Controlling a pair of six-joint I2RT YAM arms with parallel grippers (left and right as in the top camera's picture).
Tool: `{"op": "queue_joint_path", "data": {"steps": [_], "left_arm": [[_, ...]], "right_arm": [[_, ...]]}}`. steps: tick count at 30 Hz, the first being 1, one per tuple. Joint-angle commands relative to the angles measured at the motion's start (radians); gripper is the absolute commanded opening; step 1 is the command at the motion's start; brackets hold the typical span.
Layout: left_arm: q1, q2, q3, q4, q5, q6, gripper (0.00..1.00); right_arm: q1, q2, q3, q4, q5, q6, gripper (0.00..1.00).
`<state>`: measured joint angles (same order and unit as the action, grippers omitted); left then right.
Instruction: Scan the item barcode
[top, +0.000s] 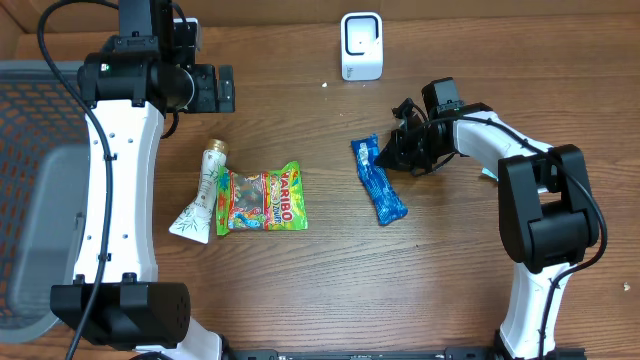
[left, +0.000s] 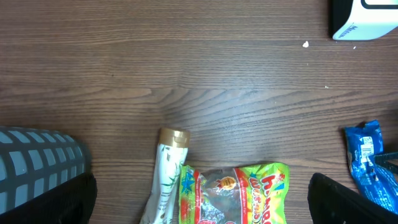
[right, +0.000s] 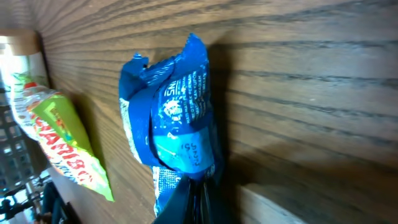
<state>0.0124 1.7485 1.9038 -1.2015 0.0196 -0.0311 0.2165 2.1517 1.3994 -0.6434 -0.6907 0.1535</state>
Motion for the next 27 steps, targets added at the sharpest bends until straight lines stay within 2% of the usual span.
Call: {"op": "queue_joint_path", "data": {"steps": [1, 3, 5, 7, 16, 21, 27], "left_arm": [[-0.006, -0.002, -0.003, 0.001, 0.006, -0.018, 1.00], [-0.006, -0.002, -0.003, 0.001, 0.007, -0.018, 1.00], [-0.006, -0.002, -0.003, 0.001, 0.006, -0.018, 1.00], [-0.006, -0.002, -0.003, 0.001, 0.006, -0.018, 1.00], [-0.006, -0.002, -0.003, 0.001, 0.007, -0.018, 1.00], [-0.006, -0.002, -0.003, 0.001, 0.006, -0.018, 1.00], [-0.006, -0.002, -0.003, 0.001, 0.007, -0.018, 1.00]], "right_arm": [[0.002, -0.046, 0.003, 0.006, -0.034, -0.005, 0.04], [0.002, -0.063, 0.003, 0.016, 0.013, -0.008, 0.05], [0.002, -0.064, 0.003, 0.036, 0.043, -0.008, 0.35], [0.006, -0.061, 0.002, 0.056, 0.083, -0.008, 0.42], [0.039, -0.035, 0.002, 0.153, 0.117, -0.022, 0.40], [0.052, 0.004, 0.002, 0.144, 0.089, -0.023, 0.31], [0.054, 0.004, 0.002, 0.114, 0.004, -0.023, 0.32]]}}
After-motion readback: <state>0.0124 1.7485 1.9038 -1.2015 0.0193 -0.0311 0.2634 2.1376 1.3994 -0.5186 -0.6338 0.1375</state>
